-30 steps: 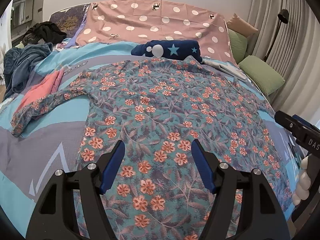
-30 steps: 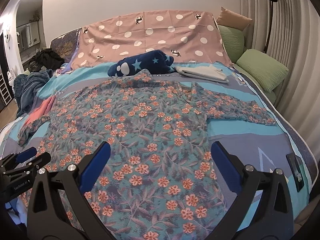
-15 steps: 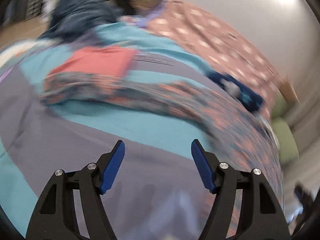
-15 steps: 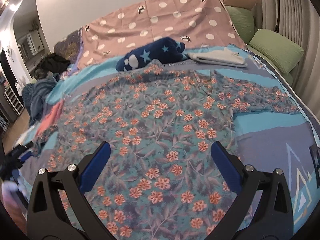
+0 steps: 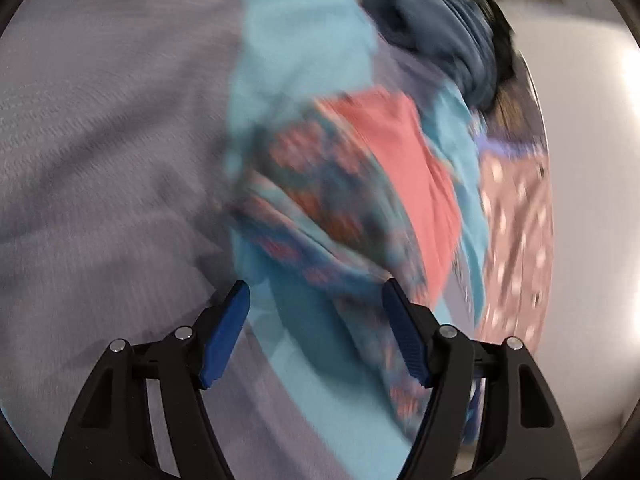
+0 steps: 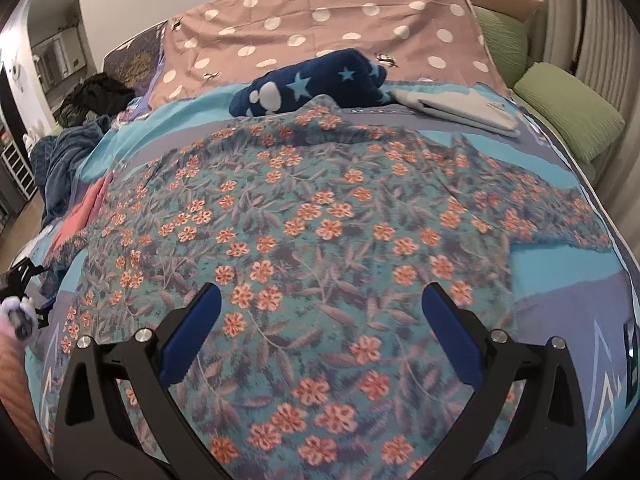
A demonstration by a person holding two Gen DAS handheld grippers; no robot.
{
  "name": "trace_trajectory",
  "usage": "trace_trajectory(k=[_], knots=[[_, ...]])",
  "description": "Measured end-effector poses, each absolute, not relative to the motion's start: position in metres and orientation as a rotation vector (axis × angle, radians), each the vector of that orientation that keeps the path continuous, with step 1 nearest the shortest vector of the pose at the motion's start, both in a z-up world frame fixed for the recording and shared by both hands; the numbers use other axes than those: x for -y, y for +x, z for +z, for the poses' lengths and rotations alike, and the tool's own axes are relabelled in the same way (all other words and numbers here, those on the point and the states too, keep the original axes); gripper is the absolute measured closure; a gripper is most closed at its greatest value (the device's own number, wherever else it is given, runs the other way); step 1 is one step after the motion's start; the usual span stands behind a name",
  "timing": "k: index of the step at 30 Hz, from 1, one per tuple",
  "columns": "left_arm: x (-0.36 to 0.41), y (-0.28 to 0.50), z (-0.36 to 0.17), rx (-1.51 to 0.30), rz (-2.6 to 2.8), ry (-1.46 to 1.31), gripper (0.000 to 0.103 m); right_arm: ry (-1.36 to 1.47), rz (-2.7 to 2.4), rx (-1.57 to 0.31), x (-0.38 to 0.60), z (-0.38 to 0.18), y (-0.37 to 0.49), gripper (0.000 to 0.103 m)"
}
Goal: Fold small clothes
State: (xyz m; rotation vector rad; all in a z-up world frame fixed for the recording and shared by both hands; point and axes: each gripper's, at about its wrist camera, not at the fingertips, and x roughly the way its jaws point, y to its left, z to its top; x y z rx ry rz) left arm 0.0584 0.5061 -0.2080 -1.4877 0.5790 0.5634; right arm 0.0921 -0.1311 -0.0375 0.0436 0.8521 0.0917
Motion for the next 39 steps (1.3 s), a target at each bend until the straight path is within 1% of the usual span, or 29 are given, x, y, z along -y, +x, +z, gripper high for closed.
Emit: trace_trajectory(k=[1,2,3,4,5,6,10,13,18,22,26,29,31,36,39], knots=[[-0.511,0.055,-0.211,-0.547,0.580,-1.508,0.051,0.035,0.097,-0.850,0.128,-0.038,0.095,0.002],[-0.516,0.051,-0.212,-0.513,0.596,-1.534,0.067,0.029,0.101,-0.849,0.126,-0.038,0.096,0.002],[-0.520,0.049,-0.214,-0.482,0.602,-1.563,0.079,0.024,0.106,-0.847,0.124,-0.038,0.098,0.002],[-0.523,0.051,-0.213,-0.465,0.600,-1.573,0.084,0.023,0.112,-0.846,0.122,-0.038,0.100,0.002],[-0.525,0.051,-0.211,-0.454,0.601,-1.567,0.091,0.022,0.118,-0.847,0.121,-0.037,0.101,0.002],[-0.526,0.052,-0.205,-0.453,0.607,-1.547,0.095,0.021,0.121,-0.846,0.120,-0.037,0.102,0.002],[-0.526,0.047,-0.176,-0.415,0.590,-1.440,0.097,0.030,0.137,-0.843,0.119,-0.037,0.105,0.002],[-0.521,0.047,-0.139,-0.388,0.555,-1.325,0.097,0.042,0.150,-0.844,0.119,-0.038,0.106,0.002],[-0.484,0.072,-0.061,-0.354,0.418,-1.111,0.097,0.057,0.161,-0.832,0.125,-0.037,0.104,0.002],[-0.423,0.102,0.001,-0.345,0.254,-0.918,0.097,0.073,0.159,-0.829,0.133,-0.036,0.104,0.002],[-0.337,0.138,0.041,-0.377,0.037,-0.739,0.097,0.080,0.142,-0.824,0.142,-0.035,0.105,0.002],[-0.274,0.158,0.051,-0.421,-0.122,-0.659,0.097,0.090,0.127,-0.819,0.151,-0.035,0.104,0.002],[-0.227,0.174,0.047,-0.475,-0.234,-0.615,0.097,0.104,0.118,-0.822,0.158,-0.035,0.106,0.002],[-0.113,0.205,0.003,-0.680,-0.399,-0.470,0.096,0.148,0.116,-0.857,0.177,-0.041,0.112,0.002],[-0.079,0.206,-0.031,-0.794,-0.429,-0.396,0.095,0.145,0.136,-0.871,0.181,-0.043,0.115,0.007]])
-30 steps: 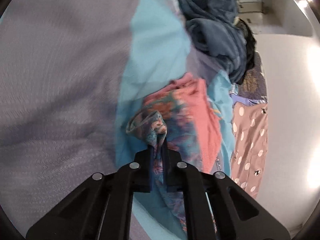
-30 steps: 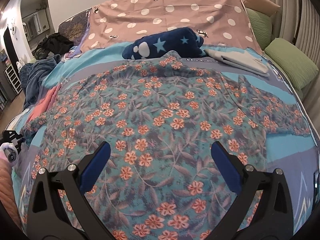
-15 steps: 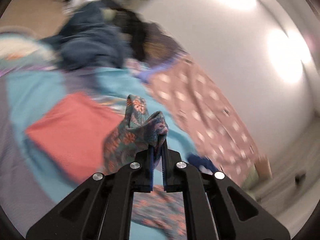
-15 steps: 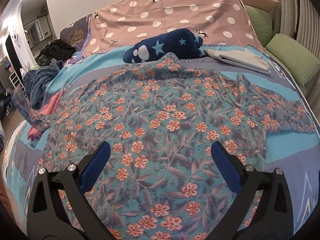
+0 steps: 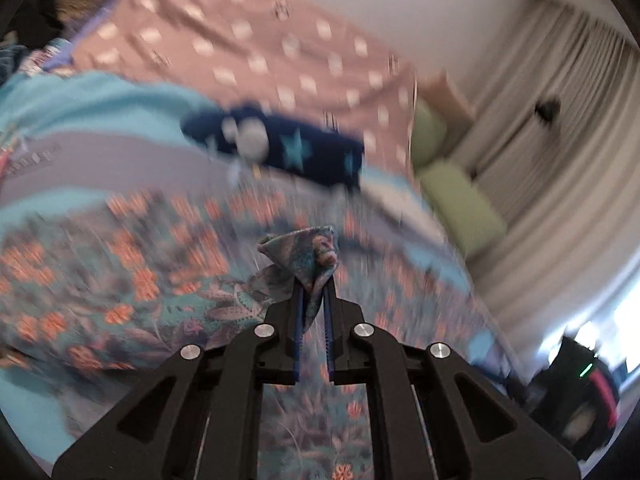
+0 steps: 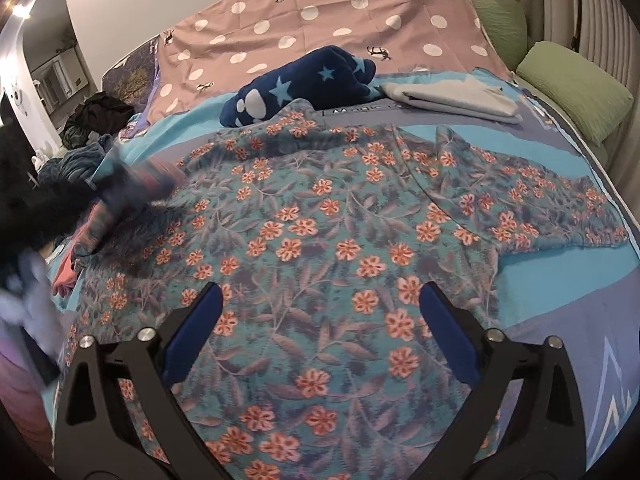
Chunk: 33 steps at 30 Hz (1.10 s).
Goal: Fold small clothes
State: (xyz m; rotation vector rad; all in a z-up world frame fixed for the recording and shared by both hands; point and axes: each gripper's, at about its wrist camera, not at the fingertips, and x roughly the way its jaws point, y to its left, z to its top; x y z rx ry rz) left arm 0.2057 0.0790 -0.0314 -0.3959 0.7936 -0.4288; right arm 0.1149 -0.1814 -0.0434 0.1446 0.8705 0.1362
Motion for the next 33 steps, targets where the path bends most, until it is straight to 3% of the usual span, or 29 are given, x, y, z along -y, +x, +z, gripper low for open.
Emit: trace_trajectory(k=[2,7,18,24,26,28,29,33], knots=[[-0.071,0.205,-0.046,-0.832,-0.426,-0.374,0.094,0.155,0.176,-0.884,0.182,-0.044,0.118,0.010],[-0.078,0.198,-0.067,-0.874,-0.408,-0.379,0.094,0.291,0.403,-1.000,0.176,-0.050,0.156,0.031],[-0.056,0.196,-0.067,-0.878,-0.393,-0.269,0.090,0.346,0.550,-1.315,0.071,-0.065,0.288,0.030],[-0.042,0.189,-0.070,-0.861,-0.379,-0.186,0.087,0.083,0.575,-1.334,0.021,-0.067,0.296,0.032],[-0.041,0.189,-0.070,-0.859,-0.381,-0.175,0.086,0.032,0.555,-1.337,0.018,-0.072,0.293,0.056],[-0.042,0.190,-0.069,-0.863,-0.379,-0.174,0.086,0.042,0.527,-1.331,0.026,-0.076,0.294,0.090],[-0.042,0.191,-0.069,-0.864,-0.378,-0.174,0.086,0.091,0.530,-1.325,0.034,-0.076,0.295,0.096],[-0.037,0.193,-0.054,-0.814,-0.373,-0.169,0.086,0.247,0.567,-1.250,0.072,-0.055,0.296,0.098]])
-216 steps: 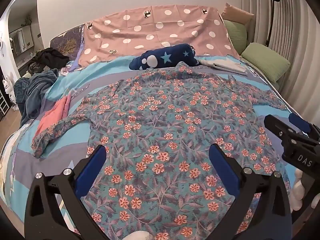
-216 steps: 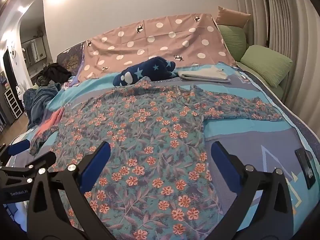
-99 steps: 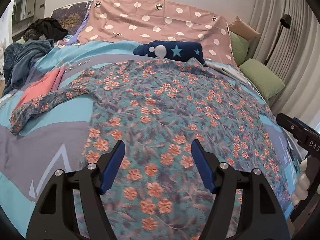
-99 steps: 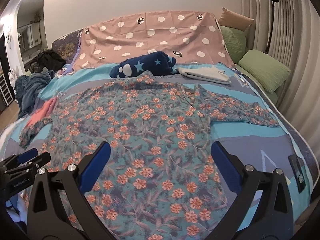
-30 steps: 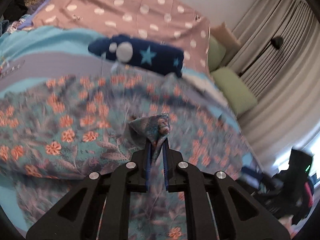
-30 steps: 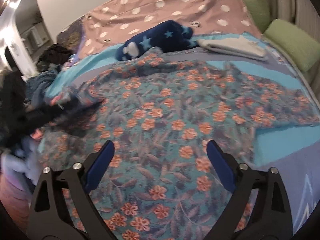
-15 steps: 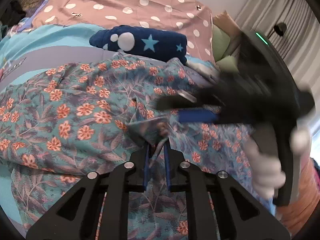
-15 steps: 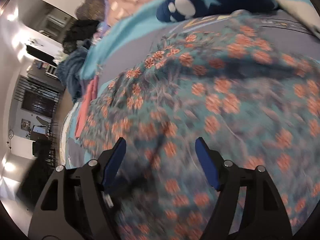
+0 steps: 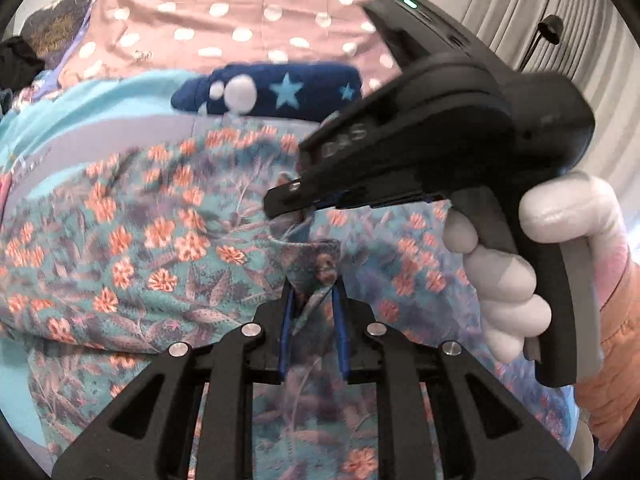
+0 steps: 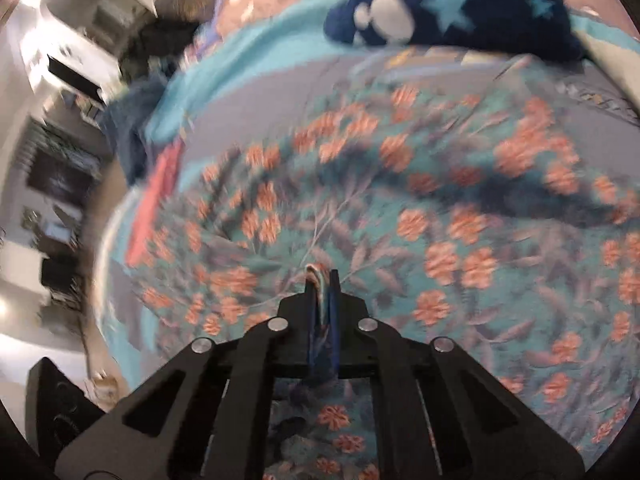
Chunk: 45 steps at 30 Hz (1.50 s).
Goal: Fold small clothes
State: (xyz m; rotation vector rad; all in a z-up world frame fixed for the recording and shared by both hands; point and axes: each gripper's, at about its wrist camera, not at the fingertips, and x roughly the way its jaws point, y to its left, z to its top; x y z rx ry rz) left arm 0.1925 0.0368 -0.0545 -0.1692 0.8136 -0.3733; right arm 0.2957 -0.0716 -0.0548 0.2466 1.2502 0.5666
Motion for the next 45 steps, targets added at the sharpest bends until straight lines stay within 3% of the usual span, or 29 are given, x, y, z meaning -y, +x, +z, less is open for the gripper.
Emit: trace_trajectory(k=[7,14,17,19,21,24,29,36,39,45], knots=[[0.009,0.196,-0.009,-0.721,-0.512,-0.173,0.086,0.274,0.569,-1.040,0.147,0.011,0.276,0.098],[0.088,0.210,-0.024,-0.777,-0.660,-0.122,0.086,0.298,0.391,-1.028,0.224,-0.010,0.284,0.097],[0.107,0.211,-0.033,-0.823,-0.669,-0.086,0.084,0.279,0.330,-1.044,0.244,-0.028,0.278,0.082],[0.104,0.209,-0.034,-0.833,-0.661,-0.077,0.081,0.266,0.278,-1.039,0.255,-0.036,0.271,0.067],[0.088,0.202,-0.029,-0.812,-0.628,-0.071,0.068,0.273,0.285,-1.034,0.265,-0.037,0.260,0.064],[0.038,0.184,-0.017,-0.754,-0.518,-0.069,0.058,0.288,0.318,-1.046,0.272,-0.039,0.244,0.061],[-0.060,0.155,-0.023,-0.747,-0.223,-0.069,0.056,0.320,0.378,-1.100,0.265,-0.053,0.218,0.060],[-0.183,0.146,-0.061,-0.901,0.085,-0.147,0.056,0.287,0.372,-1.148,0.235,-0.072,0.215,0.053],[-0.201,0.162,-0.080,-0.957,0.089,-0.217,0.056,0.188,0.262,-1.107,0.226,-0.075,0.216,0.092],[-0.202,0.172,-0.087,-0.916,0.166,-0.204,0.056,0.109,0.082,-1.112,0.244,-0.069,0.211,0.092]])
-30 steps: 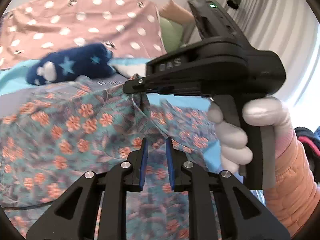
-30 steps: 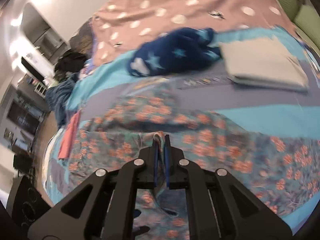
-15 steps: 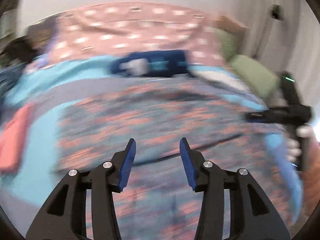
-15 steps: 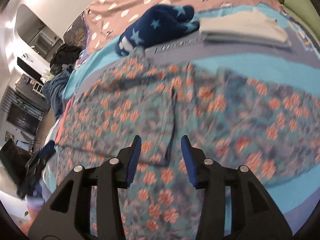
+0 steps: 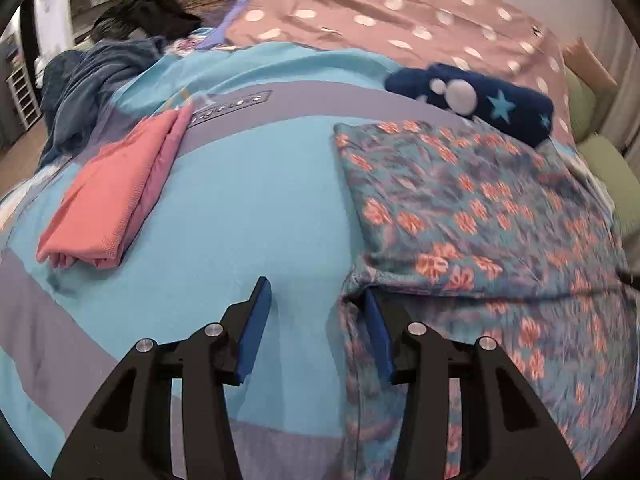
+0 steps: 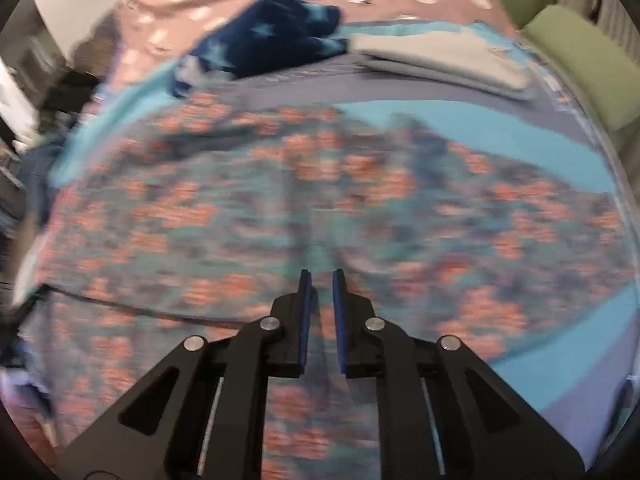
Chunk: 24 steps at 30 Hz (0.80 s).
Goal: Fold small clothes
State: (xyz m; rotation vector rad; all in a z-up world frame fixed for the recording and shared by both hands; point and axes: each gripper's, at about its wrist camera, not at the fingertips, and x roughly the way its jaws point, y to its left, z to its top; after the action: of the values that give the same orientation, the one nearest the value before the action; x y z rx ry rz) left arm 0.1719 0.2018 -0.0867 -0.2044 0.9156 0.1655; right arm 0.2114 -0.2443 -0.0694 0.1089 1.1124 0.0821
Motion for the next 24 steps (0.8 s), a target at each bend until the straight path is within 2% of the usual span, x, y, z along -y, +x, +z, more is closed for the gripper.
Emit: trace_trajectory(k=[2,4,6,7,11,14,17,20,21,22,23,24], knots=[[-0.206,0.165,-0.086,-0.897,0.166,-0.238,0.056,0.156,0.056,-1.110,0.250,-0.056,0.211,0.087],[-0.209,0.155,-0.084,-0.873,0.157,-0.264,0.057,0.087,0.067,-1.033,0.233,-0.031,0.213,0.077],[-0.212,0.150,-0.084,-0.855,0.135,-0.317,0.063,-0.022,0.191,-0.983,0.183,-0.006,0.221,0.059],[-0.212,0.150,-0.083,-0.850,0.120,-0.333,0.065,-0.048,0.249,-0.986,0.162,-0.001,0.223,0.056],[-0.208,0.150,-0.085,-0.835,0.065,-0.344,0.076,-0.205,0.535,-0.995,0.031,0.007,0.241,0.054],[-0.203,0.149,-0.088,-0.830,0.035,-0.346,0.089,-0.286,0.645,-1.024,-0.059,-0.005,0.261,0.054],[-0.199,0.150,-0.090,-0.833,0.056,-0.318,0.091,-0.355,0.713,-1.064,-0.137,-0.029,0.285,0.054],[-0.195,0.151,-0.090,-0.833,0.074,-0.287,0.092,-0.468,0.703,-1.092,-0.189,-0.055,0.298,0.049],[-0.195,0.150,-0.090,-0.830,0.078,-0.282,0.092,-0.504,0.684,-1.119,-0.201,-0.066,0.300,0.049],[-0.195,0.150,-0.090,-0.829,0.080,-0.281,0.093,-0.526,0.677,-1.145,-0.209,-0.075,0.302,0.055],[-0.195,0.150,-0.090,-0.827,0.083,-0.281,0.093,-0.556,0.672,-1.164,-0.217,-0.085,0.302,0.091],[-0.196,0.149,-0.090,-0.824,0.086,-0.285,0.094,-0.585,0.650,-1.127,-0.223,-0.086,0.302,0.099]])
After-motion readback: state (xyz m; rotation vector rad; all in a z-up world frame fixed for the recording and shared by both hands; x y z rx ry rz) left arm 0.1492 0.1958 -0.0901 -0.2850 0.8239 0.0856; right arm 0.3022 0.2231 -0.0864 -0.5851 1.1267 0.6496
